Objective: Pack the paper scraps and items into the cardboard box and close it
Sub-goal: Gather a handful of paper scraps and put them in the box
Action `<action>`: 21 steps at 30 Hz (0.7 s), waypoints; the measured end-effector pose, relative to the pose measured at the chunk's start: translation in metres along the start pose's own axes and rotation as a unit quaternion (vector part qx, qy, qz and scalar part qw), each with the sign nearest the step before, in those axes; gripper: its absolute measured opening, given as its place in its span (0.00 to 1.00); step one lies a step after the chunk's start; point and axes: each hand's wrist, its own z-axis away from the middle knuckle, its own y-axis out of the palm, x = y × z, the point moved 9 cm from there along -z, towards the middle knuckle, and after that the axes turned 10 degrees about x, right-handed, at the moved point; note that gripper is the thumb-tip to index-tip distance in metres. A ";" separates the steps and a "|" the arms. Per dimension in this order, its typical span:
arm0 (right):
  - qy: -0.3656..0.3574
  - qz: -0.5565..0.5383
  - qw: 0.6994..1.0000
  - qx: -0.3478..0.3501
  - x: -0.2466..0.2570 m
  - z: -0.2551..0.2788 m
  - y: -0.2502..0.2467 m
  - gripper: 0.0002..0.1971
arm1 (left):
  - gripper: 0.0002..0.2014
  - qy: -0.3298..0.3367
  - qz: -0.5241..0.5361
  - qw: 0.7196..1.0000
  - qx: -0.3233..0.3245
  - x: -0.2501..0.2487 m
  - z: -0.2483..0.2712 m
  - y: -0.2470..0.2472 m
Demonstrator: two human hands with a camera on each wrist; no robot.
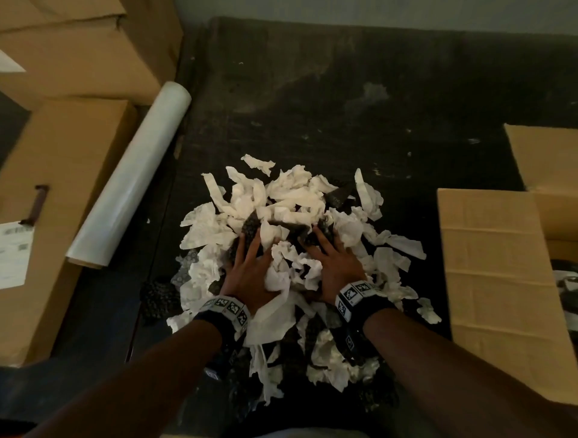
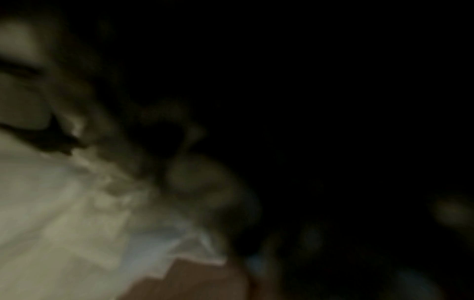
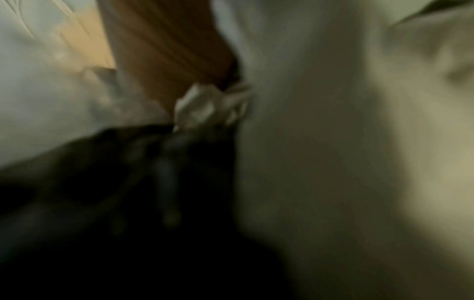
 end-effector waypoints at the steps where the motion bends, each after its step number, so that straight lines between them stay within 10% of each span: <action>1: 0.003 -0.005 1.000 -0.002 0.001 -0.001 -0.001 0.56 | 0.51 0.006 0.004 1.000 -0.015 -0.001 0.001 -0.002; 6: 0.010 -0.013 1.000 -0.021 0.003 -0.004 -0.001 0.43 | 0.44 0.021 0.019 0.995 -0.094 -0.013 0.008 -0.019; 14: 0.013 -0.036 0.999 -0.031 0.004 0.000 -0.005 0.34 | 0.50 0.010 -0.066 0.998 0.015 -0.011 -0.005 -0.007; 21: 0.037 -0.013 0.999 -0.014 0.008 0.001 -0.012 0.34 | 0.36 0.023 -0.027 0.999 -0.040 -0.017 0.001 -0.018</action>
